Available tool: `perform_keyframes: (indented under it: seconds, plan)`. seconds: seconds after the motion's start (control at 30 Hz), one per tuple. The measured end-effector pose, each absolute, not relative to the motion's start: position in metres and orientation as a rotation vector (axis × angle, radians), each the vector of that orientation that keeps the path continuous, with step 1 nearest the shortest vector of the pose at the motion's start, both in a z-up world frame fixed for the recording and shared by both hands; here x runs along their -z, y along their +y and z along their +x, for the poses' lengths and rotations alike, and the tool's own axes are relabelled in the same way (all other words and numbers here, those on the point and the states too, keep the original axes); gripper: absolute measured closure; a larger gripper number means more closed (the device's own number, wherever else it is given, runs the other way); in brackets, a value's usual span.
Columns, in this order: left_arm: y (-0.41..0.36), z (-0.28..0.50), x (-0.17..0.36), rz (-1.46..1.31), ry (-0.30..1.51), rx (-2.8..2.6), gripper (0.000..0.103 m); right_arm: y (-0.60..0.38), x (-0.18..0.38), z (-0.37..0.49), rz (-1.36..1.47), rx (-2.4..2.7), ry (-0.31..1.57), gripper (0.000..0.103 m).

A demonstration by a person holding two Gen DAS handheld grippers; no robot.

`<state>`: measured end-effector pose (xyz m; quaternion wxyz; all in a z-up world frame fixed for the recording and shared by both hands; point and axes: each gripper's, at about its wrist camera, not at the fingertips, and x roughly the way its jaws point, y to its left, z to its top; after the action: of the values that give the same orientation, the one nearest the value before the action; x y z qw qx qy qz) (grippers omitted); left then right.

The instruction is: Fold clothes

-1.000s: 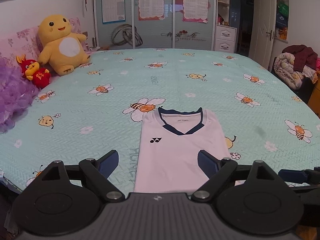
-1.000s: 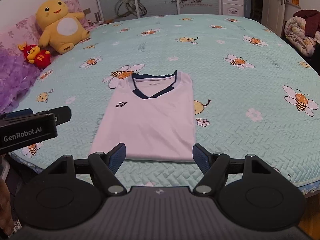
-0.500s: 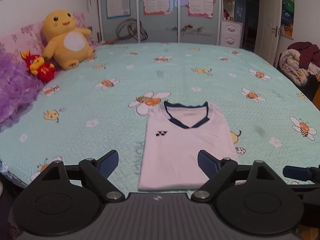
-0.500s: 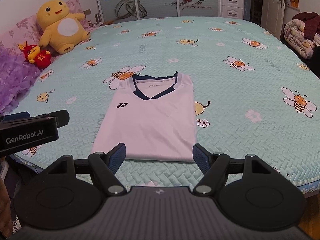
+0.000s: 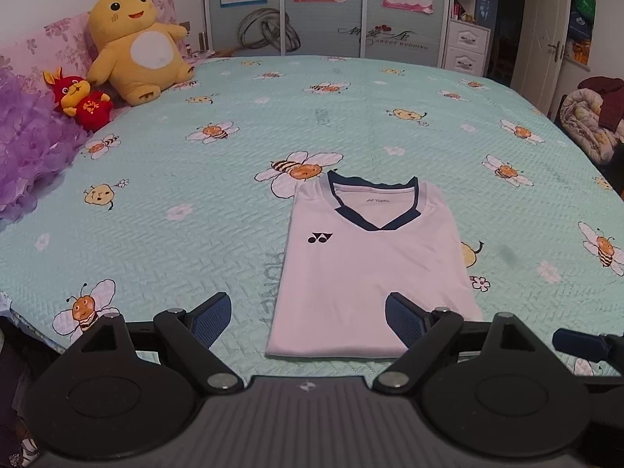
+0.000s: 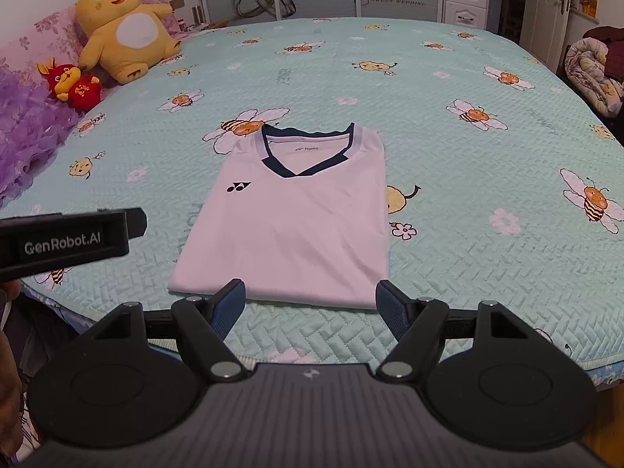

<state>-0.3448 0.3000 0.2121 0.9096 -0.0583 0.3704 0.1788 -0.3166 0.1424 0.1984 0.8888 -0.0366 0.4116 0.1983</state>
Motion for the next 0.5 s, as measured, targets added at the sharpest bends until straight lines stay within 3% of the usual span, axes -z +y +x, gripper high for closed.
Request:
perform_keyframes:
  seconds: [0.5]
  plan:
    - [0.316, -0.306, -0.187, -0.123, 0.845, -0.424, 0.013, 0.158, -0.180, -0.268, -0.078, -0.405, 0.901, 0.029]
